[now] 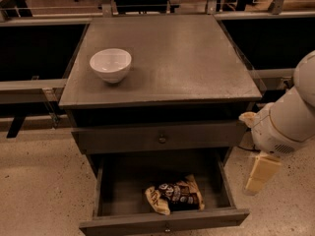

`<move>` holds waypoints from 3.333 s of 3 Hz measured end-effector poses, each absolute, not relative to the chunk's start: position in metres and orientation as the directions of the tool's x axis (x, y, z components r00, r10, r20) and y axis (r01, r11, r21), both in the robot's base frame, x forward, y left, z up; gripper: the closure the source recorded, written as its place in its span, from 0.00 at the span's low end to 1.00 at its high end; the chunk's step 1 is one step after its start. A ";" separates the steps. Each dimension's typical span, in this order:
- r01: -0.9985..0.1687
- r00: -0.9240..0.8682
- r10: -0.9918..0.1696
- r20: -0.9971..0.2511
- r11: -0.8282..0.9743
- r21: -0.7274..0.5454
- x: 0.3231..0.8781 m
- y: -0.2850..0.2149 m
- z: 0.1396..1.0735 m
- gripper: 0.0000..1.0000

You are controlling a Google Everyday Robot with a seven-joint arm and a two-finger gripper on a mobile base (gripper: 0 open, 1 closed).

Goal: Pick brown chip bag from middle drawer and place on counter

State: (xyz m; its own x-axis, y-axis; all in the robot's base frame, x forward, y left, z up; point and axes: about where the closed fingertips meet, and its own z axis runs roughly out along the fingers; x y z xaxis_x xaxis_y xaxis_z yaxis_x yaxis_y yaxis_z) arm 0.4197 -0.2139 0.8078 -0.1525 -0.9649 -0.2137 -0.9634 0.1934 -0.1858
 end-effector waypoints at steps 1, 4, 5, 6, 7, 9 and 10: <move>-0.986 -0.112 -0.932 -0.344 0.147 -0.078 0.407 -0.189 0.728 0.00; -0.999 -0.013 -0.909 -0.416 -0.008 0.048 0.381 -0.151 0.584 0.00; -0.999 -0.021 -0.897 -0.441 0.005 0.038 0.402 -0.135 0.564 0.00; -0.999 0.015 -0.846 -0.533 0.004 -0.035 0.434 -0.107 0.545 0.00; -0.995 0.050 -0.792 -0.608 0.016 -0.102 0.450 -0.086 0.528 0.00; -0.994 0.059 -0.760 -0.647 0.015 -0.109 0.465 -0.048 0.504 0.18; -0.994 0.020 -0.760 -0.649 0.056 -0.096 0.476 -0.047 0.493 0.39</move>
Offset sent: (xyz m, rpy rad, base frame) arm -0.0670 0.0846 -0.2904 0.4953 0.2743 0.2033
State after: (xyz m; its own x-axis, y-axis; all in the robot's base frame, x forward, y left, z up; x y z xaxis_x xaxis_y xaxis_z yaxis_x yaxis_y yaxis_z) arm 0.4764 -0.0471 0.4926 0.0199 -0.7604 -0.6491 -0.9939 0.0556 -0.0956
